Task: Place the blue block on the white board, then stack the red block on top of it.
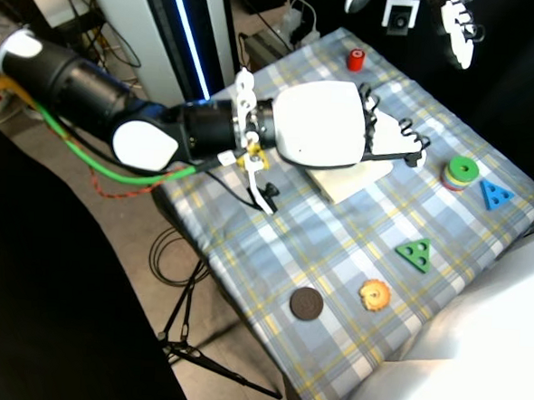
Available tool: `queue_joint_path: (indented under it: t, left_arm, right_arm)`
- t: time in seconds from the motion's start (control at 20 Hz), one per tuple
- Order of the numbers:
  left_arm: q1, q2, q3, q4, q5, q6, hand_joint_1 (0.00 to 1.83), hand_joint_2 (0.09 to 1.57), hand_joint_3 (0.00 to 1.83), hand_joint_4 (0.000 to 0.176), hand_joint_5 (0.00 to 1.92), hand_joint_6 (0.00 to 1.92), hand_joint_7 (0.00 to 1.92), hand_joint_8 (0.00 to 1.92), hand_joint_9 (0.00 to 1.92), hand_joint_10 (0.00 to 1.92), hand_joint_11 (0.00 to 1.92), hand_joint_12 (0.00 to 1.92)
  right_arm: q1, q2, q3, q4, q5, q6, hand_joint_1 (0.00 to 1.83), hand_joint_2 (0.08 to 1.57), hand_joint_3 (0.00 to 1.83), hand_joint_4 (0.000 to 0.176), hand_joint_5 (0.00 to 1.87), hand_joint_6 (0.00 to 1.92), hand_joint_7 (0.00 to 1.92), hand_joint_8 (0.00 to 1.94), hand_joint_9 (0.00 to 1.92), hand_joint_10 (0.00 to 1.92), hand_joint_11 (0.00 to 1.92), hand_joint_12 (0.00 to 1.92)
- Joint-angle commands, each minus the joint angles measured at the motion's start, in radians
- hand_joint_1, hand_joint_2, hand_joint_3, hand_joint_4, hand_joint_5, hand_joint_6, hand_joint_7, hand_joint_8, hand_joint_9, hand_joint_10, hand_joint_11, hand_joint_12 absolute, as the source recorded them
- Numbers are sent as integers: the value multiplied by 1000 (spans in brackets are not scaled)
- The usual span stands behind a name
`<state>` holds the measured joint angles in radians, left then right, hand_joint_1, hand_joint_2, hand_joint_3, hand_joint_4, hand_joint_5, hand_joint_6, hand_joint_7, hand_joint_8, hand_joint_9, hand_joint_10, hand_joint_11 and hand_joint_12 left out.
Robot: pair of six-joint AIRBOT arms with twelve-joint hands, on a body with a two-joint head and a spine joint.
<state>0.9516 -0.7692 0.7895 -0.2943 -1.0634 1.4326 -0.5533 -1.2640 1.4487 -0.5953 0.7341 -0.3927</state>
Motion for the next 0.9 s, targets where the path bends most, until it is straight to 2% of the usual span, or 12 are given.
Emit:
queue_joint_path:
  t: [0.0,0.05,0.15,0.2,0.45,0.55,0.6,0.65,0.7,0.75,0.8,0.85]
  left_arm:
    - [-9,0,4,13,-121,-14,726,868,2,143,148,1,184,0,190,1,0,372]
    - [-9,-1,4,13,-121,-14,724,871,3,135,149,1,182,0,188,0,0,372]
    - [-9,-1,5,13,-122,-16,736,863,0,136,149,1,180,0,183,0,0,374]
    - [-9,-1,6,13,-123,-18,729,863,0,146,141,0,172,0,175,0,0,350]
    - [-4,-1,18,11,-162,-78,717,873,0,145,109,0,128,0,108,0,0,307]
    - [6,7,25,17,-212,-135,718,878,1,125,116,1,128,0,98,0,0,255]
    - [14,17,25,22,-246,-166,723,881,2,131,113,0,132,2,91,0,0,251]
    - [22,30,26,25,-279,-198,745,875,0,137,90,0,105,2,43,0,0,178]
    - [30,41,30,32,-311,-237,761,872,0,150,47,0,70,3,10,0,0,82]
    - [40,47,47,42,-354,-319,734,866,0,152,27,0,55,0,7,1,0,58]
    - [45,47,60,46,-379,-370,752,836,0,121,5,0,10,0,1,0,0,50]
    - [52,47,72,48,-411,-419,707,836,0,152,12,1,77,4,56,7,43,81]
  right_arm:
    - [15,-2,1,43,99,3,1046,969,0,0,693,0,501,0,426,0,0,966]
    - [15,-2,0,43,99,3,1028,963,0,9,617,0,464,0,400,0,0,962]
    - [15,-1,-1,43,100,3,1010,957,0,47,492,0,398,0,353,0,0,899]
    - [15,-1,-1,43,100,3,1016,953,0,49,467,0,392,0,353,1,0,895]
    - [15,10,-22,98,153,3,997,929,0,60,304,0,270,0,242,0,0,725]
    - [-3,61,-53,148,225,3,876,951,3,68,218,0,211,0,201,0,0,586]
    - [-22,91,-72,177,268,3,815,969,5,85,181,0,165,0,156,0,0,519]
    - [-50,129,-97,215,320,-1,705,997,7,70,144,0,143,0,121,0,0,415]
    - [-82,164,-126,256,376,-12,598,1032,8,80,72,0,111,1,63,0,0,150]
    - [-134,214,-174,324,468,-48,550,1031,3,88,56,0,92,1,43,0,0,29]
    - [-163,236,-199,356,509,-68,512,1023,0,110,24,0,45,0,8,0,0,5]
    - [-192,259,-223,392,568,-89,568,1023,0,112,4,0,8,0,1,0,0,0]
